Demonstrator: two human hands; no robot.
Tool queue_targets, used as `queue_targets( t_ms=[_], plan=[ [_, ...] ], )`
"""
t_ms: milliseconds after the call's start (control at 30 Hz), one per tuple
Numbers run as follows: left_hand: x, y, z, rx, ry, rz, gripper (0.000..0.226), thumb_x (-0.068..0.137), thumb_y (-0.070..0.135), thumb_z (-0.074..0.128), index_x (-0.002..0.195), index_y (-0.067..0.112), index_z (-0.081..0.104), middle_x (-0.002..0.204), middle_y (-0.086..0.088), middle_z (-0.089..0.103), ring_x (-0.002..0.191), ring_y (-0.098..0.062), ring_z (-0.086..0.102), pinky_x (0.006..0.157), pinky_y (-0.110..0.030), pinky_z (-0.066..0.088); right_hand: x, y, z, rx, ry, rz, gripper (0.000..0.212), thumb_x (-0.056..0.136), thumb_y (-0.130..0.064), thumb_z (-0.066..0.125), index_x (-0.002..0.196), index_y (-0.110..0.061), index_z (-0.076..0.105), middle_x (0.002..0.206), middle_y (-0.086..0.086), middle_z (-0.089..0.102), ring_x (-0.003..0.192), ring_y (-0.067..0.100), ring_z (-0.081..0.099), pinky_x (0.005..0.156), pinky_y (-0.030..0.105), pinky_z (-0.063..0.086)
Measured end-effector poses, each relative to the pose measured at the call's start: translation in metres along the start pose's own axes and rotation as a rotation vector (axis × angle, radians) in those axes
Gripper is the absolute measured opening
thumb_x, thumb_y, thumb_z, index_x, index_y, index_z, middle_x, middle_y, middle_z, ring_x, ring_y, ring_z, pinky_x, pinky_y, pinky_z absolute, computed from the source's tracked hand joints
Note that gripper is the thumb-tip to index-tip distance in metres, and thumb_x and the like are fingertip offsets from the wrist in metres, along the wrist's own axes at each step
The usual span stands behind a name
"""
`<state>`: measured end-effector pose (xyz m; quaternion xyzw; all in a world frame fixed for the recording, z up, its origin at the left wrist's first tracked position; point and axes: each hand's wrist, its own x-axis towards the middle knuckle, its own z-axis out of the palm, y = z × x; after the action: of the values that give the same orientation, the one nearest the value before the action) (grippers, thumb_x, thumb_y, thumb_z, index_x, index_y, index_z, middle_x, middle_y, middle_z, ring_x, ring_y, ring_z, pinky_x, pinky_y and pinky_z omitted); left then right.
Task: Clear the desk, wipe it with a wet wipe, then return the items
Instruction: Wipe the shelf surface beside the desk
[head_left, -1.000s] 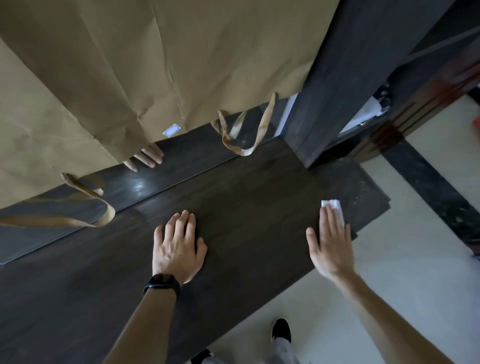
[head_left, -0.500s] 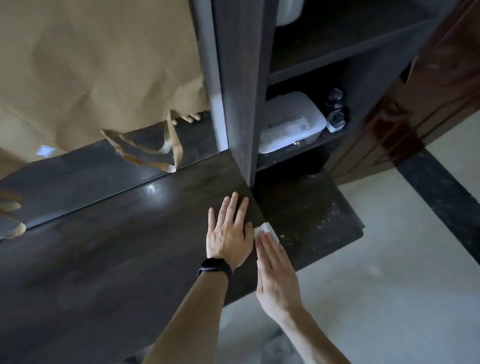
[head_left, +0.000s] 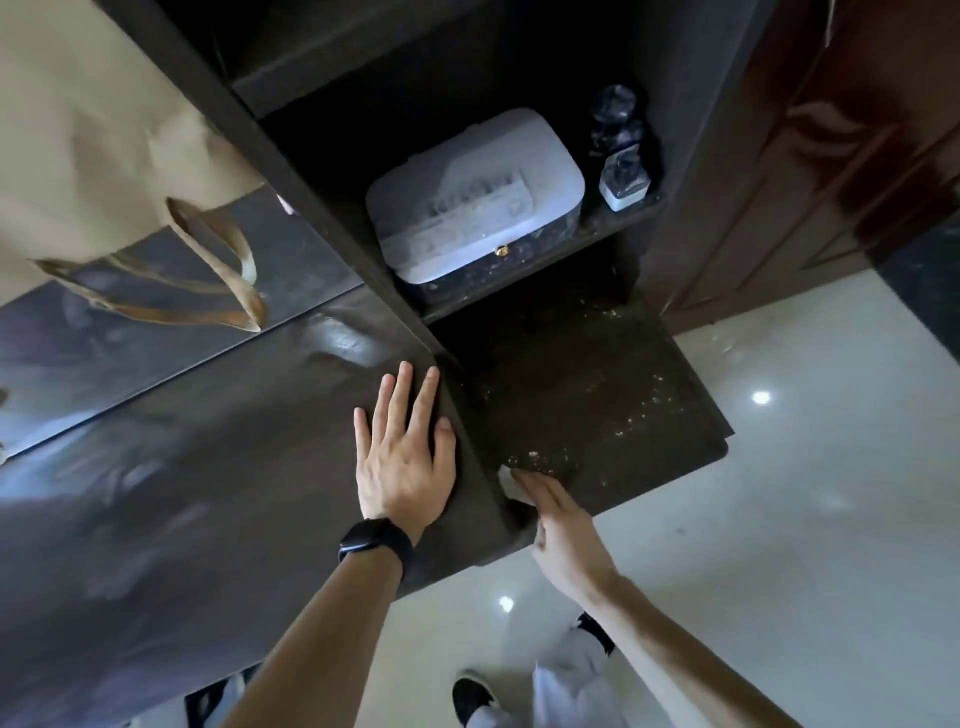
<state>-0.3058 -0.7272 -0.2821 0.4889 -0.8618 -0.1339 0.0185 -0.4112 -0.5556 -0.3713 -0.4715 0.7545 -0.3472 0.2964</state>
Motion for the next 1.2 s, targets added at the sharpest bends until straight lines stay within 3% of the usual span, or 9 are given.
queue_targets(
  t_ms=[100, 200, 267, 433, 600, 733, 967, 1200],
  plan=[
    [0.0, 0.002, 0.001, 0.0, 0.011, -0.007, 0.058, 0.099, 0.043, 0.029, 0.157, 0.038, 0.021, 0.167, 0.01, 0.011, 0.154, -0.012, 0.001, 0.125, -0.044, 0.0, 0.014, 0.011, 0.009, -0.15, -0.095, -0.143, 0.072, 0.077, -0.003, 0.056, 0.146, -0.018, 0.039, 0.143, -0.003, 0.049, 0.128, 0.016, 0.051, 0.105, 0.03, 0.044],
    [0.001, 0.002, 0.001, 0.009, 0.012, -0.008, 0.058, 0.099, 0.042, 0.03, 0.156, 0.039, 0.021, 0.167, 0.01, 0.012, 0.154, -0.012, 0.002, 0.125, -0.045, 0.001, 0.016, 0.027, 0.006, -0.403, -0.214, -0.245, 0.076, 0.079, -0.014, 0.055, 0.151, -0.012, 0.029, 0.157, -0.002, 0.028, 0.144, 0.015, 0.029, 0.119, 0.041, 0.023],
    [0.002, 0.001, 0.001, 0.015, 0.017, -0.01, 0.058, 0.099, 0.042, 0.03, 0.156, 0.04, 0.021, 0.167, 0.01, 0.012, 0.154, -0.013, 0.002, 0.125, -0.046, 0.002, 0.015, 0.032, 0.001, -0.523, -0.291, -0.263, 0.076, 0.083, -0.016, 0.049, 0.153, -0.012, 0.021, 0.16, -0.001, 0.019, 0.149, 0.016, 0.014, 0.12, 0.045, 0.011],
    [0.002, 0.003, 0.001, 0.017, 0.041, 0.003, 0.058, 0.099, 0.043, 0.029, 0.156, 0.04, 0.02, 0.167, 0.009, 0.012, 0.154, -0.013, 0.003, 0.125, -0.047, 0.003, 0.043, 0.041, -0.003, -0.684, -0.369, -0.365, 0.08, 0.087, -0.024, 0.048, 0.155, -0.011, 0.008, 0.162, 0.002, 0.012, 0.15, 0.018, 0.005, 0.119, 0.05, 0.002],
    [0.003, 0.002, 0.004, 0.037, 0.055, -0.004, 0.059, 0.098, 0.042, 0.031, 0.156, 0.039, 0.022, 0.167, 0.008, 0.015, 0.154, -0.013, 0.006, 0.125, -0.049, 0.008, 0.084, 0.024, 0.002, -0.691, -0.382, -0.304, 0.089, 0.091, -0.045, 0.044, 0.153, -0.014, -0.011, 0.162, -0.003, -0.013, 0.148, 0.017, -0.016, 0.119, 0.051, -0.008],
    [0.003, 0.002, 0.005, 0.047, 0.065, -0.009, 0.06, 0.097, 0.042, 0.035, 0.156, 0.039, 0.023, 0.166, 0.009, 0.014, 0.154, -0.012, 0.006, 0.125, -0.047, 0.008, 0.127, 0.011, 0.0, -0.641, -0.362, -0.259, 0.084, 0.091, -0.039, 0.048, 0.154, -0.014, -0.002, 0.163, 0.001, 0.01, 0.15, 0.018, -0.001, 0.119, 0.047, -0.001],
    [0.003, 0.006, 0.004, 0.093, 0.084, -0.034, 0.06, 0.096, 0.041, 0.04, 0.155, 0.038, 0.028, 0.166, 0.008, 0.019, 0.154, -0.015, 0.013, 0.124, -0.047, 0.013, 0.147, 0.009, -0.003, -0.646, -0.365, -0.253, 0.087, 0.09, -0.039, 0.049, 0.154, -0.014, -0.004, 0.158, 0.001, 0.022, 0.146, 0.02, 0.012, 0.117, 0.045, 0.011],
    [0.0, 0.009, 0.007, 0.106, 0.088, -0.068, 0.059, 0.098, 0.042, 0.035, 0.156, 0.039, 0.024, 0.166, 0.008, 0.018, 0.154, -0.015, 0.012, 0.124, -0.048, 0.014, 0.151, -0.004, -0.01, -0.669, -0.347, -0.29, 0.081, 0.088, -0.042, 0.049, 0.153, -0.017, 0.007, 0.153, -0.001, 0.034, 0.136, 0.023, 0.028, 0.107, 0.043, 0.024]
  ],
)
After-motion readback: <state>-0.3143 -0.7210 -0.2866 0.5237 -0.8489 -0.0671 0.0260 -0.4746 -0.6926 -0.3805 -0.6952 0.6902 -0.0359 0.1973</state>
